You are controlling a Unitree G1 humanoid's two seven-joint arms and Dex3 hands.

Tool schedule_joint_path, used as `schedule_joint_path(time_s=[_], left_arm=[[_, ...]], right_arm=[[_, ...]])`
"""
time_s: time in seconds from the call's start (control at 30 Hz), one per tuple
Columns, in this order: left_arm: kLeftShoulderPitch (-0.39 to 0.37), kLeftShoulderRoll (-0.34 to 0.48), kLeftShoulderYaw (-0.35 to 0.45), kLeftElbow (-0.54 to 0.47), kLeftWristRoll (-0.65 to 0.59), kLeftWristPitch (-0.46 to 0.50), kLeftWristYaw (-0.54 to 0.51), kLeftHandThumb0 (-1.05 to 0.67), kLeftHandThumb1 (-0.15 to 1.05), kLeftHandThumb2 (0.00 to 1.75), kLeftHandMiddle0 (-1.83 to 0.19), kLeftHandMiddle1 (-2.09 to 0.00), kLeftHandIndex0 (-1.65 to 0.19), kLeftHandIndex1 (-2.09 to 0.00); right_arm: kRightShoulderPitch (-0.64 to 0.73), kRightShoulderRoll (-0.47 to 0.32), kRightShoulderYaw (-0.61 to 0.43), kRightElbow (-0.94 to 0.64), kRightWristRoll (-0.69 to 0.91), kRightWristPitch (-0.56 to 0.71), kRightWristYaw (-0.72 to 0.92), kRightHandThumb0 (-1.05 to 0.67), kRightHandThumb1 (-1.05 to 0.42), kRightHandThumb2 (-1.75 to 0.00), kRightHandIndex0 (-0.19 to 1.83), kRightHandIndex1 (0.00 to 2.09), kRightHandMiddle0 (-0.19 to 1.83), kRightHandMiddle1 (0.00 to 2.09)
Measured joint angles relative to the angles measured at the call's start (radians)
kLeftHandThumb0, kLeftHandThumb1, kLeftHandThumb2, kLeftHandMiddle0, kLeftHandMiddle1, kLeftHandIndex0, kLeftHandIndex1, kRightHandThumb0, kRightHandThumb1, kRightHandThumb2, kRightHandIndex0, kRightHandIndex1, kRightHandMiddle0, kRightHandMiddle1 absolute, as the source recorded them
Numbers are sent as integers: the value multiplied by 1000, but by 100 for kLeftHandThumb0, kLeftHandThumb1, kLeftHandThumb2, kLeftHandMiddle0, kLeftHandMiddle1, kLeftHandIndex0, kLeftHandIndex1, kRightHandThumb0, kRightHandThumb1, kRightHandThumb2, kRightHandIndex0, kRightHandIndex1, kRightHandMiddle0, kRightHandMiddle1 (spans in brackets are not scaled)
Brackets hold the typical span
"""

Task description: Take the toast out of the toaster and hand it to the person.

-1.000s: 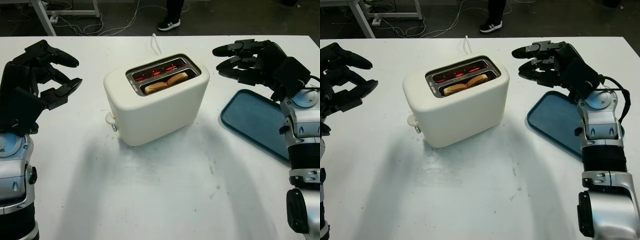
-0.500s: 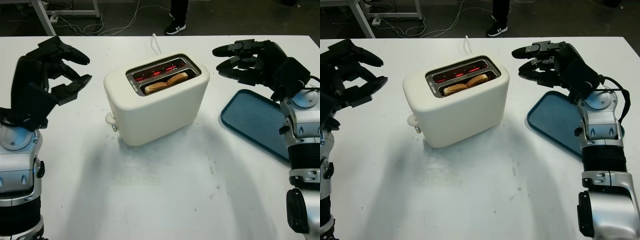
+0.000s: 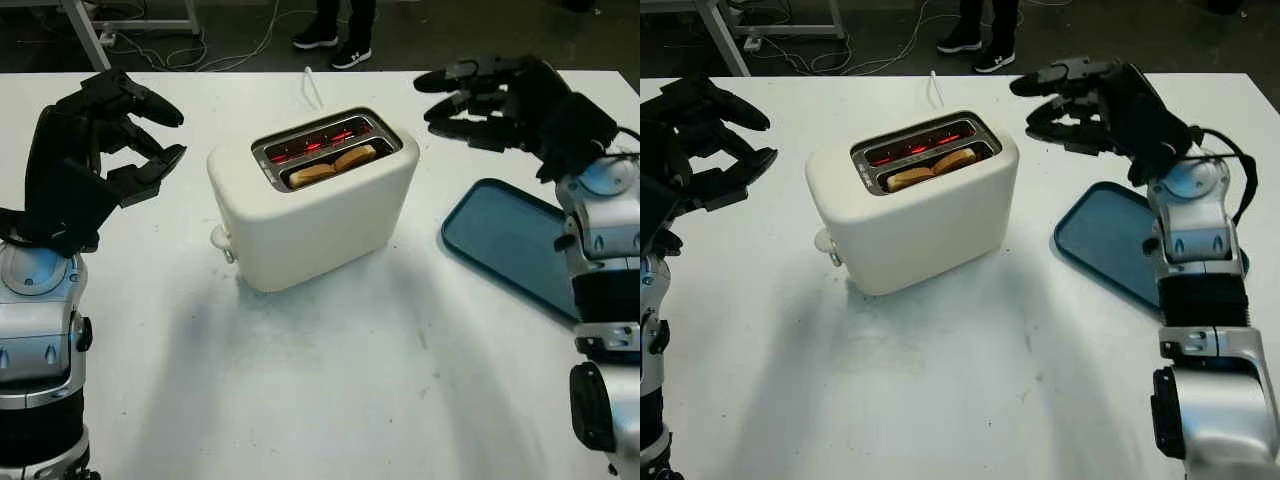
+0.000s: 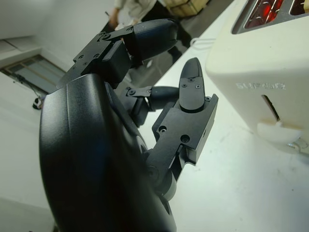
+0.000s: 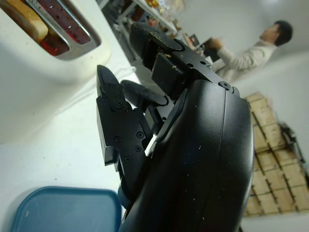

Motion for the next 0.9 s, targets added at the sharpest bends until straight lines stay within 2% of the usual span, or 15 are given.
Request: schedule_joint_path(time_s=[0.23,0.6,0.9], left_arm=[[0,-4,0,17,-4,-15,0,0,58,67,-58,-165,-53,-139],[-5,-20,-4,43,-4,-45,2,-4,55,72,-59,-166,-54,-140],[-8,-23,-7,44,-2,-47,5,0,53,76,-59,-166,-54,-140]], right_arm=[[-7,24,15,7,-9,1,-11,11,-87,-1,58,80,88,7],[-7,24,15,8,-11,7,-13,11,-87,0,57,81,89,7],[-6,24,14,14,-11,7,-12,9,-87,0,56,83,89,7]])
